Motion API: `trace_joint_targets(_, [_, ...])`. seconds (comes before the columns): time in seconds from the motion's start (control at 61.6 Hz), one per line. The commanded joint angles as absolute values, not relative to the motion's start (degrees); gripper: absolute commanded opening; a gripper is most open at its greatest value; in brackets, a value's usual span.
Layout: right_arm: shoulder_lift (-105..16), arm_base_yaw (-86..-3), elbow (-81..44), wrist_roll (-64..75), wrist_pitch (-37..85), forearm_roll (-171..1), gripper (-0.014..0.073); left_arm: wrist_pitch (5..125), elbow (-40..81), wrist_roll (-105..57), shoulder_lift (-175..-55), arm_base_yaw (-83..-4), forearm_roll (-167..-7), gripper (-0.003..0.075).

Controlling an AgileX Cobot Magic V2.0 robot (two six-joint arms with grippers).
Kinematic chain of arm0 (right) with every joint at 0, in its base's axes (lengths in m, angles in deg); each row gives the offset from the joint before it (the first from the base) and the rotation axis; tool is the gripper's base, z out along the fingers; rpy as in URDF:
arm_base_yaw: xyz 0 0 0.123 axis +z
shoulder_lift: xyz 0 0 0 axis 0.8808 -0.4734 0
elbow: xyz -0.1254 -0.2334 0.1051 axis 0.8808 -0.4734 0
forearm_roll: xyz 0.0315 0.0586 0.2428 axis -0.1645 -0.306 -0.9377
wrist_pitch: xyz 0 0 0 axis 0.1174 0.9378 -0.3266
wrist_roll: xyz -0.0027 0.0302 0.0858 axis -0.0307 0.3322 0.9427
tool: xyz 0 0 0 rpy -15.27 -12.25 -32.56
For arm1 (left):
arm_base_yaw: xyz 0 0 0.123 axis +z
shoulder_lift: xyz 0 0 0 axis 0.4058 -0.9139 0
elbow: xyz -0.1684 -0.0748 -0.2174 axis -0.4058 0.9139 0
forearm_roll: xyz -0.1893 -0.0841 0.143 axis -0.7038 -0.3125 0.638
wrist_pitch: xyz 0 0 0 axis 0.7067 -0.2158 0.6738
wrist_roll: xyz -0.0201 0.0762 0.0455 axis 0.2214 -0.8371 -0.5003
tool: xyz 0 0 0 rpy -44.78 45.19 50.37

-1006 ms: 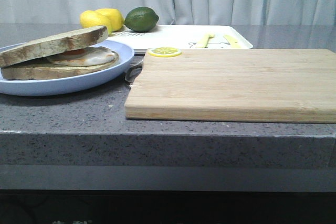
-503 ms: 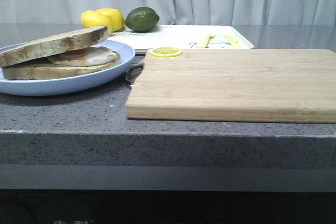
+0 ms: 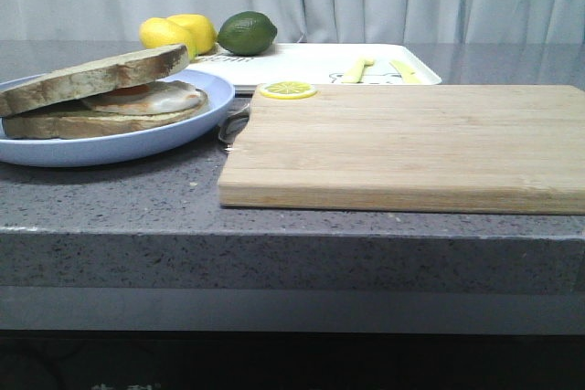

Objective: Place bread and move sandwich to tray
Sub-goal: 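Move the left gripper to the blue plate rim and grasp it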

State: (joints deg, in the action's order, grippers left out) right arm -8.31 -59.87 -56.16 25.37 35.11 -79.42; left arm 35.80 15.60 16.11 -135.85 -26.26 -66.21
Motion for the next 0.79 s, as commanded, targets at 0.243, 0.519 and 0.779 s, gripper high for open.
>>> trace_joint_targets(0.243, [-8.5, -59.7, -54.9, 25.2, 30.4, -79.8, -0.0061, 38.7, 13.4, 16.1, -140.1, -26.2, -67.5, 0.0489])
trace_joint_targets(0.519, [-8.5, -59.7, -54.9, 25.2, 30.4, -79.8, -0.0061, 42.2, 13.4, 16.1, -140.8, -27.9, -67.6, 0.0489])
trace_joint_targets(0.779, [-8.5, -59.7, -54.9, 25.2, 30.4, -79.8, -0.0061, 42.9, 13.3, 16.1, -140.8, -28.1, -67.6, 0.0489])
